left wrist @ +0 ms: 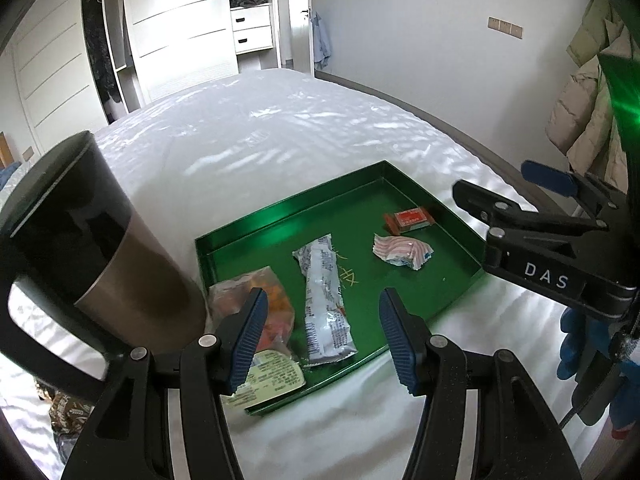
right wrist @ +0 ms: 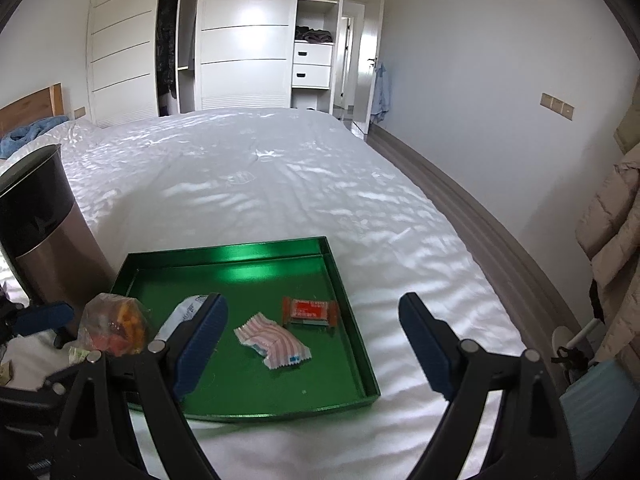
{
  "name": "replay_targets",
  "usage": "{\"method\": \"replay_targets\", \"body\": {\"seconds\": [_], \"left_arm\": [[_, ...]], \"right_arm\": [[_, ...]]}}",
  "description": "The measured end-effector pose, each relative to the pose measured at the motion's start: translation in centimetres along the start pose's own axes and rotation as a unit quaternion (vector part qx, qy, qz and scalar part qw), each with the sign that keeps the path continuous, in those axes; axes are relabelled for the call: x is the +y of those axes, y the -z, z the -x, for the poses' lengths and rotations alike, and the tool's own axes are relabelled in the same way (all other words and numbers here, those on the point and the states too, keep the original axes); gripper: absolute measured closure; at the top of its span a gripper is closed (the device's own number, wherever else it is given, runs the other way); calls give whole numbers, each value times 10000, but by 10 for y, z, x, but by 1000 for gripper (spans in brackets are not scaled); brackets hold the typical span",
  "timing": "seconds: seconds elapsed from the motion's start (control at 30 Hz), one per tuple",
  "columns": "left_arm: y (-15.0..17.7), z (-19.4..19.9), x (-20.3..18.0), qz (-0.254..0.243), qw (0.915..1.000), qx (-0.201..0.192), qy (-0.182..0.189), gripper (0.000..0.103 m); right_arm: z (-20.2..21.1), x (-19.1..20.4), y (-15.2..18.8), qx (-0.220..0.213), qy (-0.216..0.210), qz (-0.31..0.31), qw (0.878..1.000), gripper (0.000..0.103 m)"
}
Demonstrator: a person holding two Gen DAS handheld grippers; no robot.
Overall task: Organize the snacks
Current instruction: 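Withdraw both open grippers from the tray back toward the remaining snacks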
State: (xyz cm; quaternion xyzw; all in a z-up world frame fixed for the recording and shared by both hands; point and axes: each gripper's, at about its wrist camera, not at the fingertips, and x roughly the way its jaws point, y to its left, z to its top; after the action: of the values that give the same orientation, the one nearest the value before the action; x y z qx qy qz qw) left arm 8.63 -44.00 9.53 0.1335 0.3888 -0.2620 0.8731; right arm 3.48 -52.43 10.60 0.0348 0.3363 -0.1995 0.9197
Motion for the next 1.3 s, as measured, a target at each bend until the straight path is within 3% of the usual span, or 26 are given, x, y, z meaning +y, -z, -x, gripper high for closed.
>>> {"method": "replay_targets", "body": {"seconds": [0.57, 0.87, 1.3], "left_arm": [[22, 83, 47, 212, 9989, -385, -151, 49], [53, 124, 98, 439, 9970, -504, -391, 48], [99, 199, 206, 899, 9867, -907, -1010, 47]], "right_arm": [[71, 9, 26, -52, 132, 26, 9999, 0], [138, 56, 43, -280, 25, 510, 9983, 0], [211, 133, 32, -712, -509, 558, 9946, 0]]}}
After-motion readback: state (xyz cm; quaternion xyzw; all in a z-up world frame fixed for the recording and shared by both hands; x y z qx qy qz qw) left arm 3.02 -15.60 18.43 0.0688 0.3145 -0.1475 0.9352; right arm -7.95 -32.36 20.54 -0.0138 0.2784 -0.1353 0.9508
